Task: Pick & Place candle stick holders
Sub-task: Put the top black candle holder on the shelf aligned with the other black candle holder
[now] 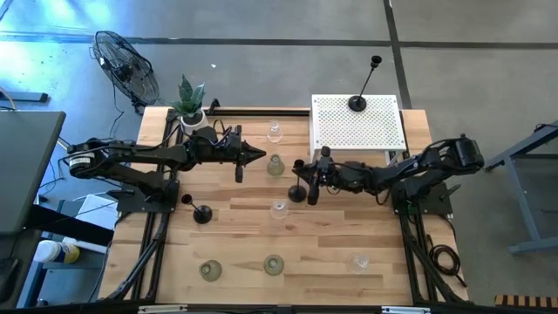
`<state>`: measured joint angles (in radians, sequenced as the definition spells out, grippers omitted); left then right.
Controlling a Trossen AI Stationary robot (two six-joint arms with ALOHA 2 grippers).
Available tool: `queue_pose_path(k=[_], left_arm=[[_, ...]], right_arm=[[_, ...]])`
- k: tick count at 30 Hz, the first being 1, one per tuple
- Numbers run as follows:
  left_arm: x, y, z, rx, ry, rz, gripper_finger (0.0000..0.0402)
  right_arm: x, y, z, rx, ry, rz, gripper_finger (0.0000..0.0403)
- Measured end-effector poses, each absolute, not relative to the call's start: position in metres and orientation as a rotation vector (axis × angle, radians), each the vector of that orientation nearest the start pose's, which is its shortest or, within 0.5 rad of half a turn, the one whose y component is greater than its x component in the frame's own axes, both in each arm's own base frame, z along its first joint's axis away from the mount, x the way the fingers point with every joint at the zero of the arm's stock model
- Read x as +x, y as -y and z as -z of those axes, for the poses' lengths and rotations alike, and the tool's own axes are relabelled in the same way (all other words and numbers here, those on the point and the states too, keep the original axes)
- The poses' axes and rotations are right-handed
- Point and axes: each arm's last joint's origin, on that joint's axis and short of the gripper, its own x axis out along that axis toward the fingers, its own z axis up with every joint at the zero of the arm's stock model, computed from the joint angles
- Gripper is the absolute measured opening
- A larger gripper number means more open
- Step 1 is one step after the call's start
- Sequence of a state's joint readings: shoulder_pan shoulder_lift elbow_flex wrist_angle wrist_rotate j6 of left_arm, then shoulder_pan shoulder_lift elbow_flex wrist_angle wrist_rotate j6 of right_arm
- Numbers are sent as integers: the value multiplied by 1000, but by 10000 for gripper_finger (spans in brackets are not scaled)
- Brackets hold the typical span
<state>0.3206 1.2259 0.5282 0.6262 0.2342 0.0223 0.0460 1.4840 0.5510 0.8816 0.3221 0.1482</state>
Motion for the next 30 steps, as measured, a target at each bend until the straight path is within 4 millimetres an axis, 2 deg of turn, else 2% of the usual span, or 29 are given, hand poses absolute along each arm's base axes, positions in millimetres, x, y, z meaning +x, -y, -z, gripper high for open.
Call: queue_pose_path(k=[4, 7, 11, 15, 18, 22, 24, 30], left_arm=[[242, -73, -234, 2, -71, -85, 14], [242, -73, -233, 2, -73, -85, 14], [242, -73, -234, 2, -71, -85, 14], [242, -73, -234, 7, -70, -84, 14], [242, -73, -234, 10, -68, -83, 14], [242, -73, -234, 11, -66, -84, 14], [242, -73, -234, 11, -65, -84, 14], [242, -73, -234, 11, -65, -84, 14]], right_arm=[[283, -4, -211, 147, 10, 262, 42], [274, -4, -229, 149, 70, 249, 37], [256, -2, -258, 142, 153, 260, 28], [240, 10, -298, 114, 155, 342, 38], [231, 24, -327, 62, 106, 456, 39], [225, 52, -356, 51, 102, 635, 29], [225, 68, -363, 51, 116, 706, 28], [236, 115, -359, 53, 67, 904, 38]])
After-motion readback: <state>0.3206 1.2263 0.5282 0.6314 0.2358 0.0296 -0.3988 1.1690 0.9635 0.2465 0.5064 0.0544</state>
